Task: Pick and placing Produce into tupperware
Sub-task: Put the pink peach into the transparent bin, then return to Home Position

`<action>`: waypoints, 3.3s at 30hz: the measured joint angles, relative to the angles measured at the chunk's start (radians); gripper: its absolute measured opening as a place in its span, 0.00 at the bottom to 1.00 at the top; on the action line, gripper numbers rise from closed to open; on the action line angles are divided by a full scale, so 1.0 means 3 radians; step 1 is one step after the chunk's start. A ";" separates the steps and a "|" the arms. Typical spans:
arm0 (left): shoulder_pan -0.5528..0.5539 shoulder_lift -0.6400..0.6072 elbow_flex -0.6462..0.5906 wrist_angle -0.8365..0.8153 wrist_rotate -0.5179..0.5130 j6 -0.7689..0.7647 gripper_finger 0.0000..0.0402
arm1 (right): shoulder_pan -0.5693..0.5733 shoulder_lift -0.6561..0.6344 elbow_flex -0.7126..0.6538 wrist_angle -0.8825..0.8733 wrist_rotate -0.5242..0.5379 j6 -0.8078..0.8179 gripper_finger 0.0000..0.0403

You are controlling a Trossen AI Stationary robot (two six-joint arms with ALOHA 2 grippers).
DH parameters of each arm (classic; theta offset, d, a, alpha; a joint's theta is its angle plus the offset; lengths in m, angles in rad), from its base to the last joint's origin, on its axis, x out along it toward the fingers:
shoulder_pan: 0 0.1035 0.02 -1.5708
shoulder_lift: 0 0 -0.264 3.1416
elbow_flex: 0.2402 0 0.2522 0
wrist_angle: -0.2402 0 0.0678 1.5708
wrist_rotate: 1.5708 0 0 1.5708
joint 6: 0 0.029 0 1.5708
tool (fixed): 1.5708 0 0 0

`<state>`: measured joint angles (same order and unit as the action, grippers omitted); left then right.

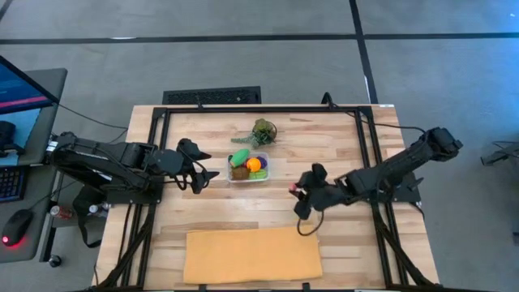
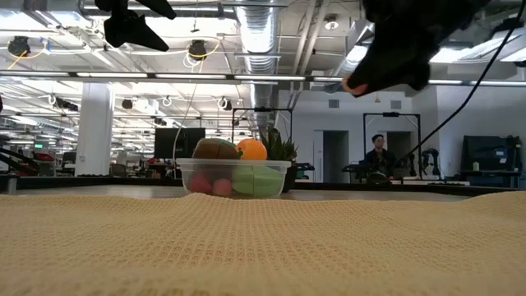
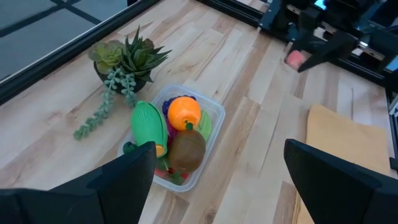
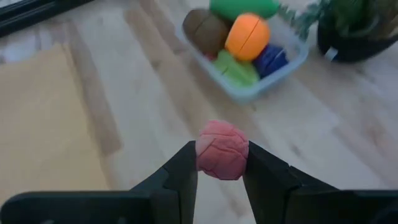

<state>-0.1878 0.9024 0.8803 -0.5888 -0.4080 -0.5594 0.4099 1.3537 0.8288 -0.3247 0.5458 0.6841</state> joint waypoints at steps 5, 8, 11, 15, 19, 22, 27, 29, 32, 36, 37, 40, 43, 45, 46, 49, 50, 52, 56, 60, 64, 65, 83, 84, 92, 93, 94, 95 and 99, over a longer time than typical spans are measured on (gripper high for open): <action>0.0001 0.0000 0.0000 0.0000 -0.0031 -0.0001 0.85 | -0.0302 0.0019 0.0000 0.0184 -0.0154 -0.0354 0.27; 0.0001 0.0001 0.0000 0.0000 -0.0069 -0.0001 0.85 | -0.0473 0.0038 0.0000 0.0271 -0.0256 -0.0539 0.27; 0.0001 0.0000 0.0000 0.0001 -0.0078 0.0000 0.85 | -0.0637 0.0120 0.0007 0.0452 -0.0356 -0.0684 0.27; 0.0000 0.0000 0.0000 -0.0017 -0.0079 0.0001 0.85 | -0.0814 0.0263 0.0008 0.0750 -0.0540 -0.0840 0.27; 0.0001 0.0000 0.0000 -0.0021 -0.0079 0.0006 0.85 | -0.0947 0.0493 0.0001 0.1025 -0.0740 -0.0924 0.27; 0.0000 0.0000 0.0000 -0.0023 -0.0083 0.0009 0.85 | -0.1020 0.0650 0.0002 0.1208 -0.0835 -0.0963 0.27; 0.0001 0.0000 0.0000 -0.0020 -0.0152 0.0012 0.85 | -0.1116 0.0869 0.0004 0.1419 -0.0877 -0.0974 0.27; 0.0000 0.0000 0.0000 -0.0020 -0.0170 0.0013 0.85 | -0.1163 0.0956 0.0000 0.1527 -0.0953 -0.0975 0.27; 0.0000 0.0000 0.0000 -0.0020 -0.0217 0.0014 0.85 | -0.1217 0.1062 0.0001 0.1742 -0.1059 -0.0974 0.27; 0.0000 0.0000 0.0000 -0.0022 -0.0244 0.0019 0.85 | -0.1265 0.1184 0.0010 0.1858 -0.1132 -0.0974 0.27; 0.0000 0.0000 0.0000 -0.0023 -0.0255 0.0022 0.85 | -0.1273 0.1207 0.0032 0.1860 -0.1134 -0.0974 0.27; 0.0000 0.0000 0.0000 -0.0023 -0.0263 0.0024 0.85 | -0.1295 0.1275 0.0100 0.1865 -0.1167 -0.0974 0.27; 0.0000 0.0000 0.0000 -0.0023 -0.0300 0.0024 0.85 | -0.1332 0.1362 0.0178 0.1862 -0.1235 -0.1000 0.27; 0.0000 0.0000 0.0000 -0.0042 -0.0317 0.0024 0.85 | -0.1353 0.1421 0.0221 0.1887 -0.1286 -0.1003 0.27; 0.0000 0.0000 0.0000 -0.0050 -0.0318 0.0024 0.85 | -0.1361 0.1447 0.0240 0.1894 -0.1312 -0.1003 0.27; 0.0001 0.0000 0.0000 -0.0101 -0.0319 0.0011 0.85 | -0.1362 0.1460 0.0257 0.1888 -0.1345 -0.1006 0.27; 0.0001 0.0000 0.0000 -0.0113 -0.0319 0.0005 0.85 | -0.1361 0.1459 0.0259 0.1890 -0.1350 -0.1010 0.27; 0.0001 0.0000 0.0000 -0.0125 -0.0320 0.0001 0.85 | -0.1359 0.1459 0.0259 0.1875 -0.1359 -0.1033 0.27; 0.0000 0.0000 0.0000 -0.0153 -0.0322 -0.0001 0.85 | -0.1373 0.1447 0.0259 0.1848 -0.1378 -0.1118 0.27; 0.0000 0.0000 0.0000 -0.0164 -0.0323 -0.0005 0.85 | -0.1377 0.1447 0.0259 0.1735 -0.1380 -0.1141 0.27; 0.0001 0.0000 0.0000 -0.0164 -0.0360 -0.0020 0.85 | -0.1375 0.1447 0.0259 0.1698 -0.1381 -0.1183 0.28; 0.0000 0.0000 0.0000 -0.0164 -0.0370 -0.0020 0.85 | -0.1375 0.1447 0.0259 0.1707 -0.1380 -0.1186 0.29; 0.0000 0.0001 0.0000 -0.0165 -0.0468 -0.0028 0.85 | -0.1418 0.1332 0.0289 0.1707 -0.1381 -0.1265 0.62; 0.0000 0.0000 0.0000 -0.0168 -0.0494 -0.0028 0.85 | -0.1418 0.1285 0.0291 0.1694 -0.1380 -0.1286 0.62; 0.0001 0.0001 0.0000 -0.0167 -0.0582 0.0064 0.85 | -0.1441 0.0799 0.0312 0.1561 -0.1381 -0.1611 0.62; 0.0000 0.0001 0.0000 -0.0168 -0.0582 0.0064 0.85 | -0.1450 0.0725 0.0312 0.1528 -0.1380 -0.1640 0.62; 0.0000 0.0001 0.0000 -0.0167 -0.0583 0.0060 0.85 | -0.1459 0.0656 0.0312 0.1518 -0.1381 -0.1691 0.62; 0.0000 0.0001 0.0000 -0.0167 -0.0584 0.0058 0.85 | -0.1463 0.0582 0.0312 0.1492 -0.1380 -0.1734 0.62; 0.0001 0.0001 0.0000 -0.0247 -0.0553 0.0269 0.85 | -0.1505 0.0332 0.0312 0.1466 -0.1371 -0.1868 0.62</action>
<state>-0.1875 0.9028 0.8803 -0.6628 -0.5739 -0.4788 -0.0415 1.4532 0.9222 0.1151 0.1347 0.1236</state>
